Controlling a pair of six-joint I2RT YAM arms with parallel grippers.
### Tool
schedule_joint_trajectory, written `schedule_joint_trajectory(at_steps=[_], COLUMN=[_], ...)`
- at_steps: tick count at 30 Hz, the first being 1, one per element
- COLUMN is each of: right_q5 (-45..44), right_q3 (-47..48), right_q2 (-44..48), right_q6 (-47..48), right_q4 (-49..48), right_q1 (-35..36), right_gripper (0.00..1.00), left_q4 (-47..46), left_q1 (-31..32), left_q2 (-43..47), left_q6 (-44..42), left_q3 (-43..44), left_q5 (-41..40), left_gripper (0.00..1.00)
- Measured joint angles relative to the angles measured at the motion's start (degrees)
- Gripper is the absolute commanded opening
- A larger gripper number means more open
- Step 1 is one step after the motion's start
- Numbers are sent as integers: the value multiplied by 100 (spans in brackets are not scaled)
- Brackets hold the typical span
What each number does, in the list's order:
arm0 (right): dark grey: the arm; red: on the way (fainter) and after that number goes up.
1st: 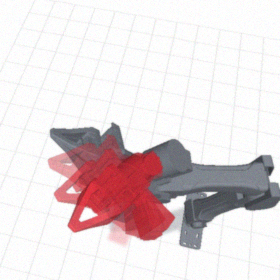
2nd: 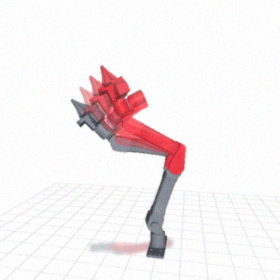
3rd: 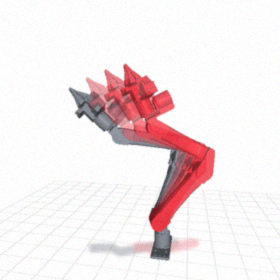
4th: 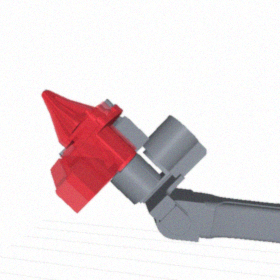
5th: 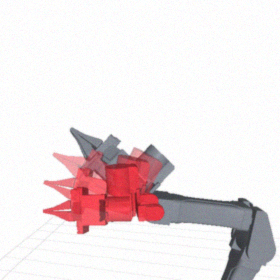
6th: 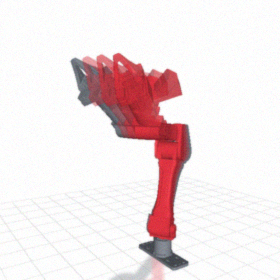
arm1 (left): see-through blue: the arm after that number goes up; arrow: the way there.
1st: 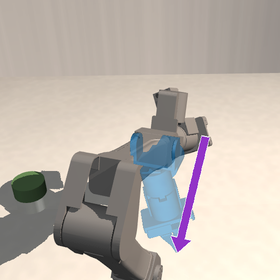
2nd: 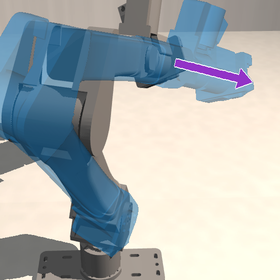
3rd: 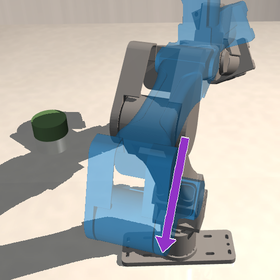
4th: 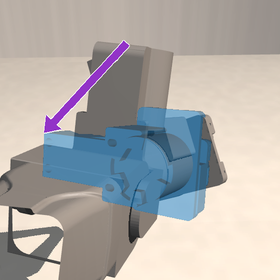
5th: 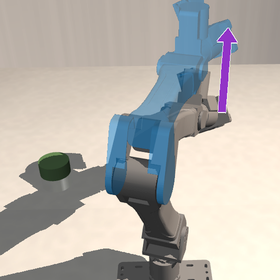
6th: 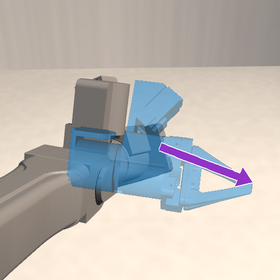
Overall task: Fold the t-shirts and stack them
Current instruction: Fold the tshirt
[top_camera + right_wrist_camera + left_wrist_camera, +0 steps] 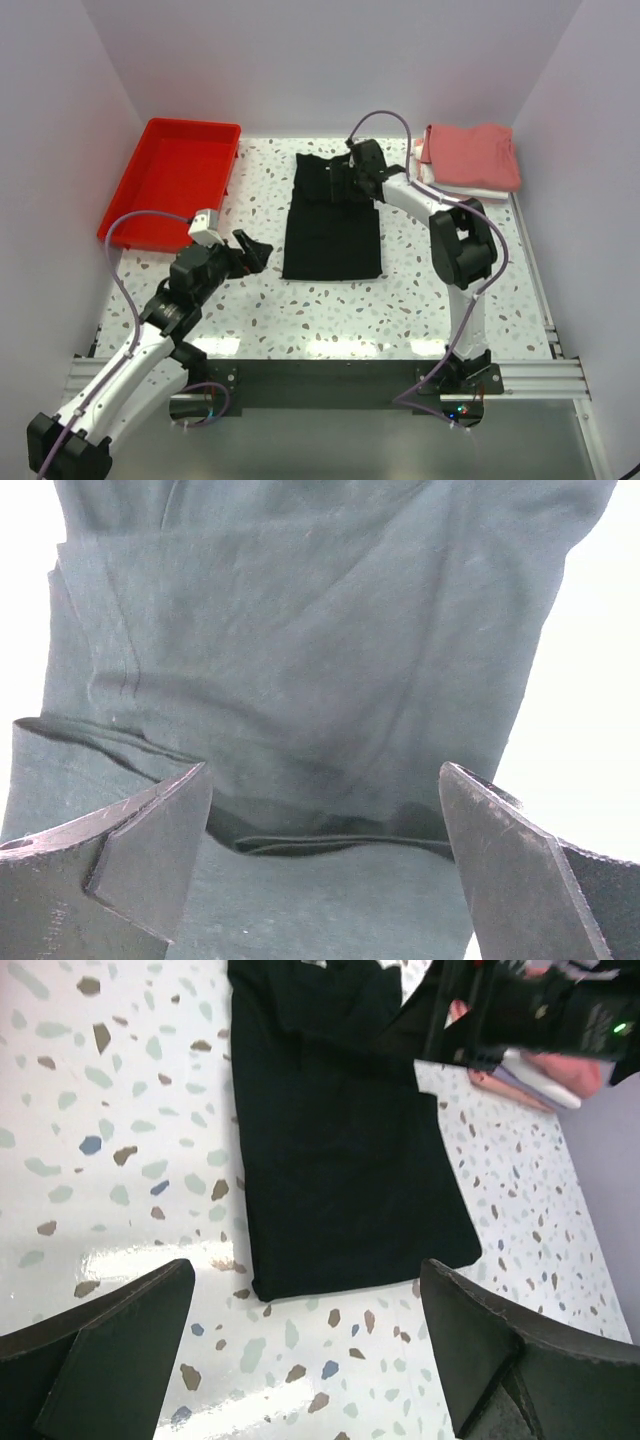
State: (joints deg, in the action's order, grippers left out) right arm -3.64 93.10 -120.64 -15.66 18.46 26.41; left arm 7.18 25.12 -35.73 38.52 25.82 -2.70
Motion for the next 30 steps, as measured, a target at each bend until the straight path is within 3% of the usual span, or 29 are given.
schedule_joint_trajectory(at_steps=[5, 14, 23, 27, 30], right_q5=[11, -116, -354, -424, -431], right_q3=[-210, -2669, -4190, -4365, -4365], right_q2=[431, 3209, 4247, 4461, 4621], right_q6=[33, -389, -772, -793, -793], right_q4=[52, -186, -153, -50, -48], right_q1=[-107, -50, -59, -59, -59], right_gripper=[99, 99, 99, 99, 99], left_q4=[-98, -872, -1440, -1733, -1963], left_q1=[0, 0, 0, 0, 0], left_q2=[-492, -1694, -2833, -3348, -3657], left_q6=[90, 90, 72, 37, 20], left_q3=[-240, -426, -669, -669, -669], left_q5=[273, 1158, 1921, 2120, 2221], left_gripper=[100, 99, 78, 62, 57])
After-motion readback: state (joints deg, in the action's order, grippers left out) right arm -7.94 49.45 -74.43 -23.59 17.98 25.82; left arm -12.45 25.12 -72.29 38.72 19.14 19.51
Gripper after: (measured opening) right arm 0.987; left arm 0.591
